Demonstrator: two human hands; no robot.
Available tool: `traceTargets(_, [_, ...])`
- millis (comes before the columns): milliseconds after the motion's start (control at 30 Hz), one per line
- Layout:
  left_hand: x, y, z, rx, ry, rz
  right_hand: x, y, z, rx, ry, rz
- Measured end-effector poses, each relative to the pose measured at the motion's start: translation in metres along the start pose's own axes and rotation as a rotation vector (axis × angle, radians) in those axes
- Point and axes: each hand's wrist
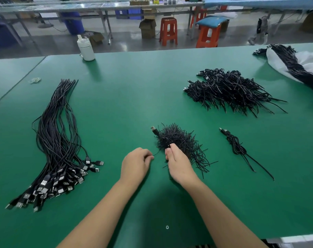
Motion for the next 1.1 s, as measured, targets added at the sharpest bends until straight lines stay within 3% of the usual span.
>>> traceTargets(233, [-0.023,-0.001,-0.020,-0.212,-0.054,0.211,-0.006,-0.016,-0.004,0.065,-0.101,-0.198])
traceTargets(600, [-0.016,-0.015,-0.021,-0.229,0.132,0.170,-0.013,-0.037,-0.005,0.273,-0.177,-0.284])
traceTargets(867, [-0.012,-0.009,-0.022,-0.310,0.230,0.054,-0.008,-0.048,-0.007,0.102,-0.173,-0.257])
traceTargets(1100, [-0.020,-0.001,-0.022,-0.439,0.133,0.003,-0.006,-0.055,-0.003,0.085,-0.213,-0.153])
Point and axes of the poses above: each hand's wrist, its own x-axis towards the middle knuckle, its own y-axis out of the back of the hand, z = x × y, and after that the axes turned 7 degrees about -y, right-handed
